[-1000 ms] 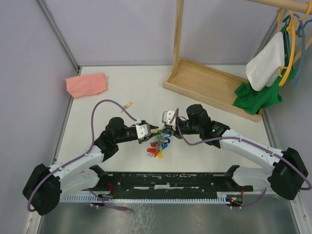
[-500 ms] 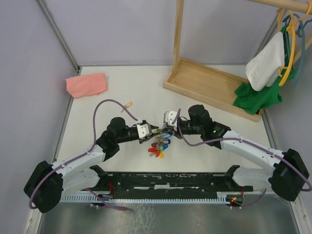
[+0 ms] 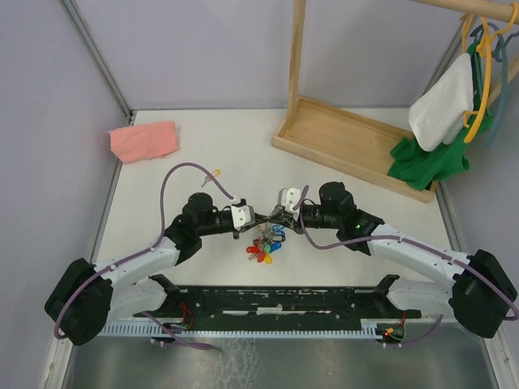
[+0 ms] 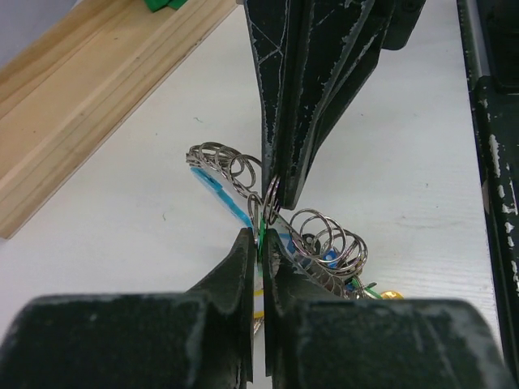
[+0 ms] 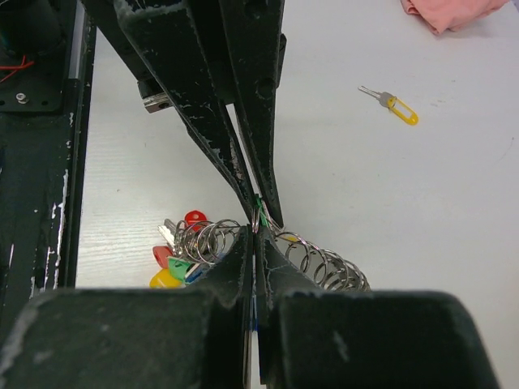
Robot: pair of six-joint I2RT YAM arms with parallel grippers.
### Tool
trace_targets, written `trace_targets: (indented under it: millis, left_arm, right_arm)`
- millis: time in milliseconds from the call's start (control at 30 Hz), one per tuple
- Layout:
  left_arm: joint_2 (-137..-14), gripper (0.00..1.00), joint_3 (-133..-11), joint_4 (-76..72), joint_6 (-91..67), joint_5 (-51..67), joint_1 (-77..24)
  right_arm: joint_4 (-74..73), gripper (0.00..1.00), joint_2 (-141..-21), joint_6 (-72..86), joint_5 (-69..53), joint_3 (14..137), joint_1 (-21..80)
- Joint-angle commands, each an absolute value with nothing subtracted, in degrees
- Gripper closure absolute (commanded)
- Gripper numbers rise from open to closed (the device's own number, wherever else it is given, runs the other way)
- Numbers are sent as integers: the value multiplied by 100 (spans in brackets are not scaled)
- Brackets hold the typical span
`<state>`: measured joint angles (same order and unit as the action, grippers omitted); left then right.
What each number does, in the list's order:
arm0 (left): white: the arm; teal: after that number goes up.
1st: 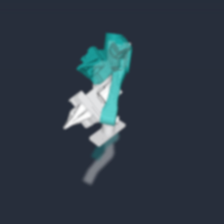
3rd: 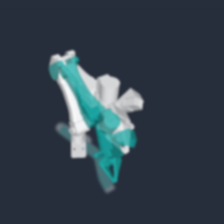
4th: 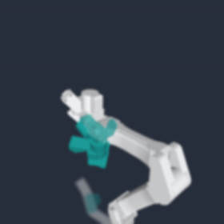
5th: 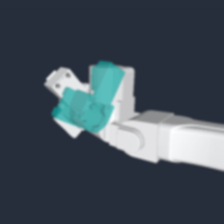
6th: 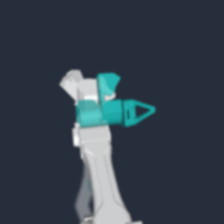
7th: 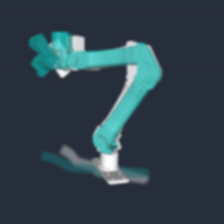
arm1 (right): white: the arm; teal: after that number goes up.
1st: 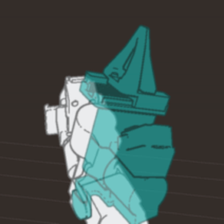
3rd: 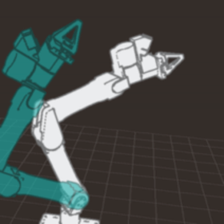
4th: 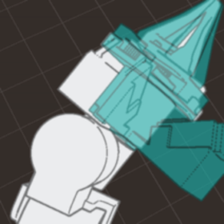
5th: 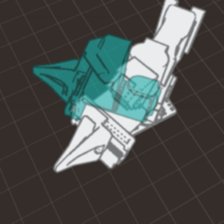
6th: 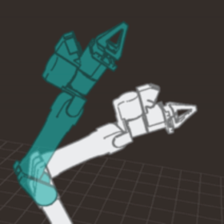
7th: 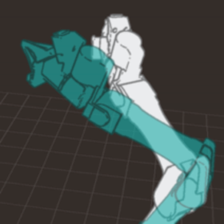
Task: Put the keys on the keyring
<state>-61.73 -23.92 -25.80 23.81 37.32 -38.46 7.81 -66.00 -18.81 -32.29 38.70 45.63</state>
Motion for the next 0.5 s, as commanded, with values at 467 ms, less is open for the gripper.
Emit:
trace_targets:
  millis: [467]
  left_arm:
    - [-5752, 97, -2556, -2752, 2191, 2839, -4104]
  right_arm:
    - [3268, 96, -6382, -1387, -2603, 3035, 4537]
